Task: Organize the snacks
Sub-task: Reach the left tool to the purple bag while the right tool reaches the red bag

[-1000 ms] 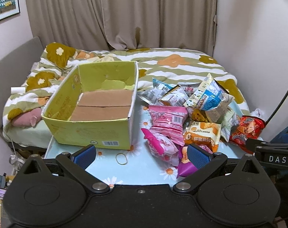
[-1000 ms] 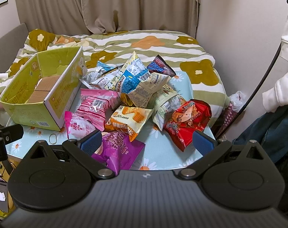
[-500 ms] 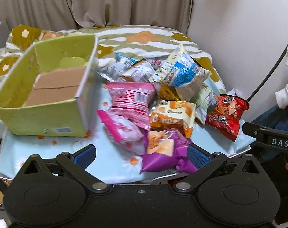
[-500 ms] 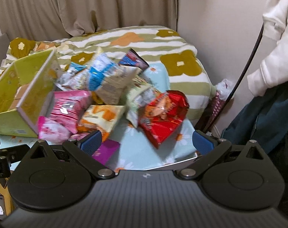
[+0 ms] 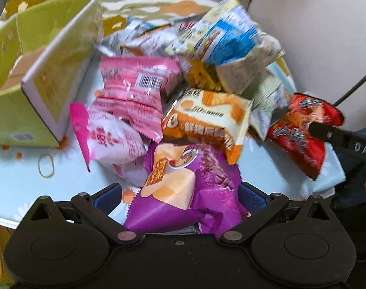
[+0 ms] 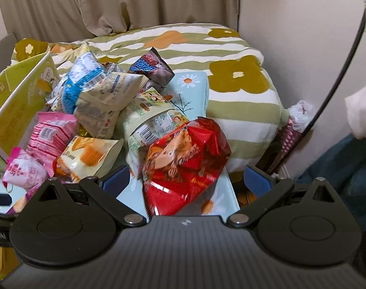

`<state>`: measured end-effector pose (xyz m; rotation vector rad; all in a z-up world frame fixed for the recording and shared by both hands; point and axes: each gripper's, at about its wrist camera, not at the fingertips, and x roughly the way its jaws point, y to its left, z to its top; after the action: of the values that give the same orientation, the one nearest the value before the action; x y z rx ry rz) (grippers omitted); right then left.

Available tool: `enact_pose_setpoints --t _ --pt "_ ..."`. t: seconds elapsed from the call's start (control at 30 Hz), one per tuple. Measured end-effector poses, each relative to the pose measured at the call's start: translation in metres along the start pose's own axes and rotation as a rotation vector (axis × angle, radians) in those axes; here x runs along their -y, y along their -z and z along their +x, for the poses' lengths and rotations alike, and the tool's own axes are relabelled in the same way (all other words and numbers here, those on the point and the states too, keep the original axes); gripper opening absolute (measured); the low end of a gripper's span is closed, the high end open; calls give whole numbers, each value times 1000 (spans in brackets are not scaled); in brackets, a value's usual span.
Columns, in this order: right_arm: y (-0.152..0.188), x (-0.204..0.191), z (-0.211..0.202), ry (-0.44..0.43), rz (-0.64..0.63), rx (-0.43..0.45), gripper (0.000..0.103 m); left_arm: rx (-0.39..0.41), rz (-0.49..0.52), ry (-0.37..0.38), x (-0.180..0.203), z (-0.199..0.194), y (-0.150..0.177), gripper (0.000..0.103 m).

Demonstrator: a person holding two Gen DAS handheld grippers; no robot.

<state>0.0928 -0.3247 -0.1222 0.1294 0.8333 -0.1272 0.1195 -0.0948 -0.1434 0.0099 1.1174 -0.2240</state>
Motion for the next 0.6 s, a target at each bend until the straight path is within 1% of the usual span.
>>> enact_pose_setpoints --t 0.1,0.23,0.3,0.33,0.4,0.6 --pt "-4 3 14 -22 -23 6 103 -18 -36 11 -2 11 -1 102" --pt "-8 3 34 -26 -59 -1 103 -36 -60 16 -1 19 -2 95" --pt "-10 4 43 -31 -67 -7 103 -42 -65 19 0 22 -2 94" --pt "-11 4 47 -30 -72 -10 103 -45 -72 26 -1 23 -2 91" --pt "-12 5 53 -36 -82 -14 103 -52 -83 44 -2 24 -3 88" --pt "-14 -2 63 -43 -132 -9 103 -42 -84 45 -1 23 -1 83"
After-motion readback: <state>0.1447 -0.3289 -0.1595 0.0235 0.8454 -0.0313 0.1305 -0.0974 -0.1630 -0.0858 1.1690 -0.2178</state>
